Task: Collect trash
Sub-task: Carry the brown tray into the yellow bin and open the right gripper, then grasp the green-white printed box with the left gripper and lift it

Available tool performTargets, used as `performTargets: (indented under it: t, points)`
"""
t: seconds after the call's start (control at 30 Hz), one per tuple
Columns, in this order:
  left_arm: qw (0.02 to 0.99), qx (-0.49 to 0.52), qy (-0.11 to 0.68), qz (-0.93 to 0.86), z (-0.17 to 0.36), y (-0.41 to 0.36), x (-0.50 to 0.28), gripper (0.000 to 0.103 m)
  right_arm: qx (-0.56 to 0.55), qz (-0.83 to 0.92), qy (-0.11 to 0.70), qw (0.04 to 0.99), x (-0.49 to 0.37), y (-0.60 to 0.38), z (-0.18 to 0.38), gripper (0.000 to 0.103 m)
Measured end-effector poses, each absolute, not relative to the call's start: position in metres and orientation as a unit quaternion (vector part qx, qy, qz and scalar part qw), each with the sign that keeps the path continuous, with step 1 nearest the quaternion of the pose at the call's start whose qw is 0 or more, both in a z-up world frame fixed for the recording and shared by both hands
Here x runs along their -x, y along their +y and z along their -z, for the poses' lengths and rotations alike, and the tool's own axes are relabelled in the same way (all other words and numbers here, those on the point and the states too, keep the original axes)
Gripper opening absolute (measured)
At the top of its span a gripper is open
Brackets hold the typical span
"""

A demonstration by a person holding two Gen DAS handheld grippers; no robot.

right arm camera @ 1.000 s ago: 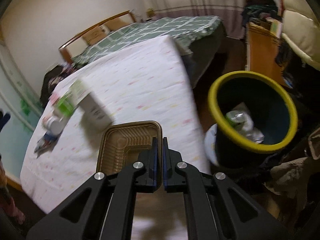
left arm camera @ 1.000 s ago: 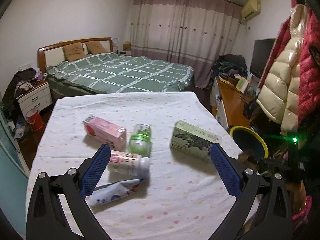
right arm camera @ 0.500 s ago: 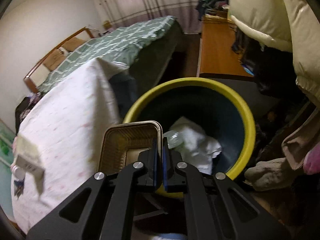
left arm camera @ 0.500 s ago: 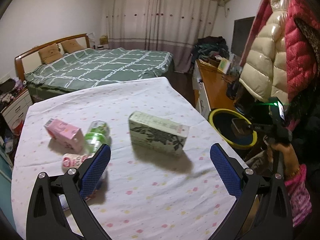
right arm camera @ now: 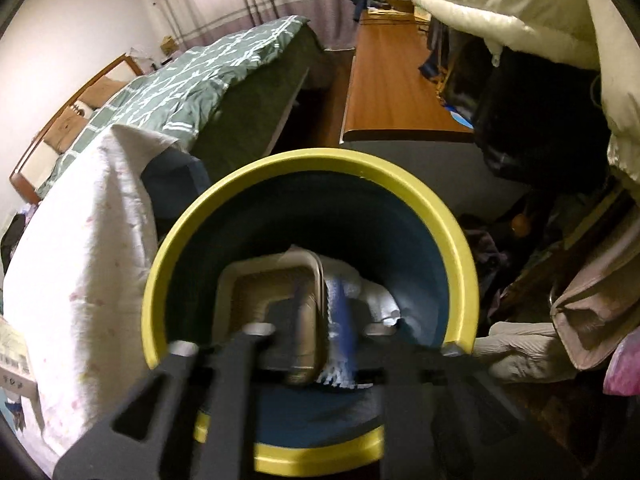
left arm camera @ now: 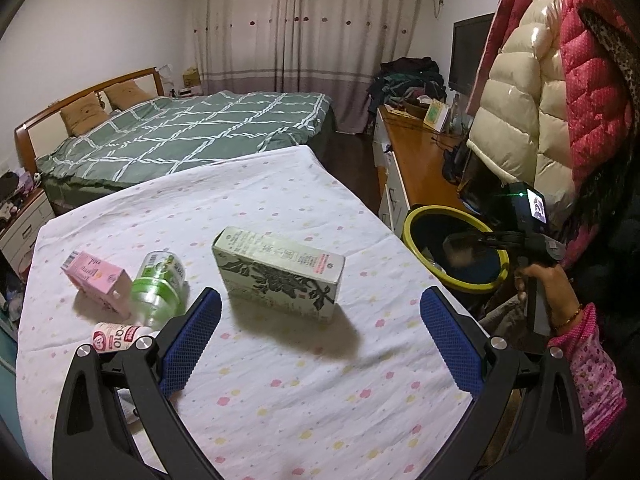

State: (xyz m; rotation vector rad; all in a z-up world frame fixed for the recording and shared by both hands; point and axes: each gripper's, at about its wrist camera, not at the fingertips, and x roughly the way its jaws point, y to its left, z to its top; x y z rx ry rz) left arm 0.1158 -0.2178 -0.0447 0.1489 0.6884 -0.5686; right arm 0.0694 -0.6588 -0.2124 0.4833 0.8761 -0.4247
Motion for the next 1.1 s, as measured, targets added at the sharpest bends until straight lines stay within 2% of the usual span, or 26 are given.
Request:
performTargets:
  t: [0.03, 0.63, 0.97, 1.1]
  points:
    - [0.900, -0.073, 0.331, 0.275, 0.043, -0.220, -0.116, 0.098, -0.226, 0.208, 0.414, 0.857, -0.068, -0.659, 0.212, 0.046]
    - [0.890, -0.092, 0.306, 0.324, 0.045, -0.277, -0.154, 0.098, -0.216, 0.200, 0.414, 0.861, -0.062, -0.651, 0.214, 0.046]
    - [0.865, -0.079, 0.370, 0.329, 0.080, -0.274, -0.175, 0.098, -0.214, 0.196, 0.415, 0.862, -0.065, -0.651, 0.217, 0.046]
    - [0.869, -0.064, 0.366, 0.326, 0.078, -0.256, -0.165, 0.098, -0.213, 0.194, 0.415, 0.863, -0.066, -0.650, 0.217, 0.046]
